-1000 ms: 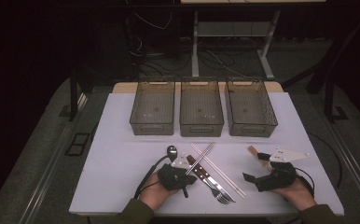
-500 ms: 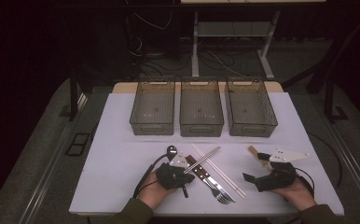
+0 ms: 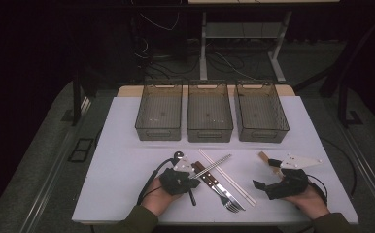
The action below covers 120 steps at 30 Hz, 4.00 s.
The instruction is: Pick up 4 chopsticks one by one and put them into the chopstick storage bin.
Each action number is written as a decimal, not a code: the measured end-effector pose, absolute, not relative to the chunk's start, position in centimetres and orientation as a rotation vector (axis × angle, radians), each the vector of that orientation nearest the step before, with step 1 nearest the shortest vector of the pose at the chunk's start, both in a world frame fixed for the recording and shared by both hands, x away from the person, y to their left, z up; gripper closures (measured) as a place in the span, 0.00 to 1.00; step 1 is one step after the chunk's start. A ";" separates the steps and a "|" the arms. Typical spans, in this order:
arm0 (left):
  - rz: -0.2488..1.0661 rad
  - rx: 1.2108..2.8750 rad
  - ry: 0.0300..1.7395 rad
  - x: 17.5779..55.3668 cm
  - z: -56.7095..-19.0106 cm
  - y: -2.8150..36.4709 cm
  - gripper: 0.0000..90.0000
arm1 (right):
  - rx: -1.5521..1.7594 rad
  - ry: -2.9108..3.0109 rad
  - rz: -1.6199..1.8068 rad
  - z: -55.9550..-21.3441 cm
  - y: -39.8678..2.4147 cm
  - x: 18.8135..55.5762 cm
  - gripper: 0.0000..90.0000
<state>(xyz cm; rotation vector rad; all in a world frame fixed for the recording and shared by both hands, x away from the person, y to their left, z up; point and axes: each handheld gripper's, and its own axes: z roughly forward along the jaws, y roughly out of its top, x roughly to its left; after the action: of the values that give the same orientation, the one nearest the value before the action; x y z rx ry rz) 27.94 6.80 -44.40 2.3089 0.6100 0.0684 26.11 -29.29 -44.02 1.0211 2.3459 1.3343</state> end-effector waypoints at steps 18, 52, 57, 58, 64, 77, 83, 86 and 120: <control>0.087 2.295 0.635 28.4 -44.3 7.6 0.99 | 1.021 2.346 1.334 -44.0 -29.3 26.1 0.01; 0.074 2.214 0.593 30.3 -43.5 9.6 0.87 | 1.018 2.355 1.331 -44.1 -29.2 26.2 0.01; 0.080 2.214 0.610 30.6 -43.8 9.6 0.87 | 1.019 2.355 1.330 -44.1 -29.2 26.2 0.01; 0.079 2.215 0.608 30.6 -43.8 9.6 0.87 | 1.022 2.356 1.329 -44.1 -29.2 26.2 0.01; 0.078 2.226 0.604 30.5 -44.0 9.3 0.88 | 1.020 2.355 1.331 -44.1 -29.3 26.2 0.01; 0.077 2.228 0.596 30.5 -44.0 9.3 0.88 | 1.020 2.353 1.332 -44.1 -29.3 26.2 0.01; 0.073 2.231 0.591 30.5 -44.1 9.2 0.87 | 1.019 2.353 1.333 -44.1 -29.3 26.2 0.01; 0.078 2.240 0.592 30.4 -44.2 9.1 0.87 | 1.018 2.352 1.333 -44.1 -29.3 26.2 0.01; 0.125 2.285 0.591 30.2 -45.0 8.3 0.93 | 1.020 2.351 1.327 -44.1 -29.3 26.2 0.01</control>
<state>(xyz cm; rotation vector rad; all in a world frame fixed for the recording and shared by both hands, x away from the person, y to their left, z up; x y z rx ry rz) 30.16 8.27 -44.97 2.2848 0.5911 0.1255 26.15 -29.26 -44.08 1.0202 2.3508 1.3273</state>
